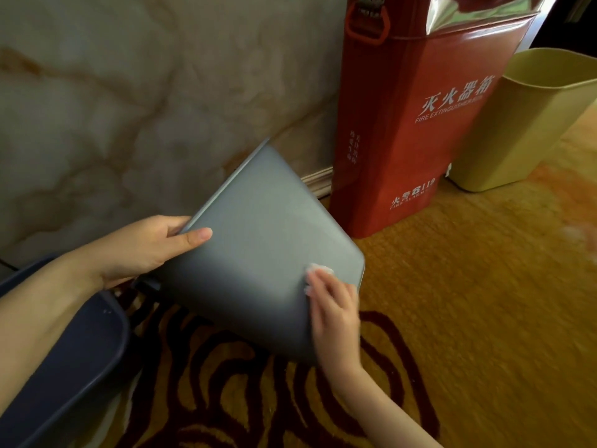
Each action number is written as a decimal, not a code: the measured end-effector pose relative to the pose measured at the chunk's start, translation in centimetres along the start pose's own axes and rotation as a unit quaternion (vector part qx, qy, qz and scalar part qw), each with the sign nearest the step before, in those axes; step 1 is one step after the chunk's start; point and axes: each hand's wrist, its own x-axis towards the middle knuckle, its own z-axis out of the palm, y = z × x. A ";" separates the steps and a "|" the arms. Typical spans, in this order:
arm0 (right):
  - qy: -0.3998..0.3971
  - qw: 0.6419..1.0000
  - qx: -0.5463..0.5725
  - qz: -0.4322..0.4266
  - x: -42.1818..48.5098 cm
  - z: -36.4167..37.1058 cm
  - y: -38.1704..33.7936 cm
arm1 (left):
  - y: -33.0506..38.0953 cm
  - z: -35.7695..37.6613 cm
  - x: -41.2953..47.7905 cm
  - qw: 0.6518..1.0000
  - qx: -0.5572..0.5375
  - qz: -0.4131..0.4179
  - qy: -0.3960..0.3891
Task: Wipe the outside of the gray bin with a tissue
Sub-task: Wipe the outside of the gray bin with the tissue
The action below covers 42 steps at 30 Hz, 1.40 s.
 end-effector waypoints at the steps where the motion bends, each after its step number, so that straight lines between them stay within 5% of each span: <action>1: 0.010 0.998 -0.011 0.059 -1.1 -0.8 1.7 | -0.1 -0.1 0.0 1.000 -0.002 -0.001 0.000; 3: 0.010 0.981 -0.040 0.190 -2.5 -2.3 4.1 | -0.1 0.0 0.1 1.000 -0.003 0.004 -0.005; 5: 0.042 0.970 -0.057 0.234 -2.5 -3.2 4.2 | 0.3 0.2 0.3 1.000 -0.006 0.011 -0.004; 8: 0.071 0.996 0.005 0.061 -1.2 -2.5 -0.9 | 0.7 0.5 0.6 1.000 -0.004 0.014 -0.002; 11: -0.047 0.985 0.043 -0.163 -1.5 0.5 -7.2 | 1.0 0.7 0.6 1.000 -0.005 0.029 -0.010; 13: -0.085 0.973 0.026 -0.213 -1.6 1.9 -7.6 | 1.1 0.9 0.6 0.999 -0.002 0.036 -0.011; 24: -0.046 0.999 -0.018 0.012 -5.9 -2.6 1.9 | 0.7 0.8 1.1 0.999 0.006 0.030 -0.017; 32: -0.052 0.984 0.054 -0.161 4.7 1.2 -7.1 | 0.9 1.0 1.3 0.997 0.051 0.047 -0.025; 42: -0.141 0.983 -0.095 -0.069 -5.4 -4.2 3.9 | 1.2 0.3 1.6 0.998 0.061 0.028 -0.017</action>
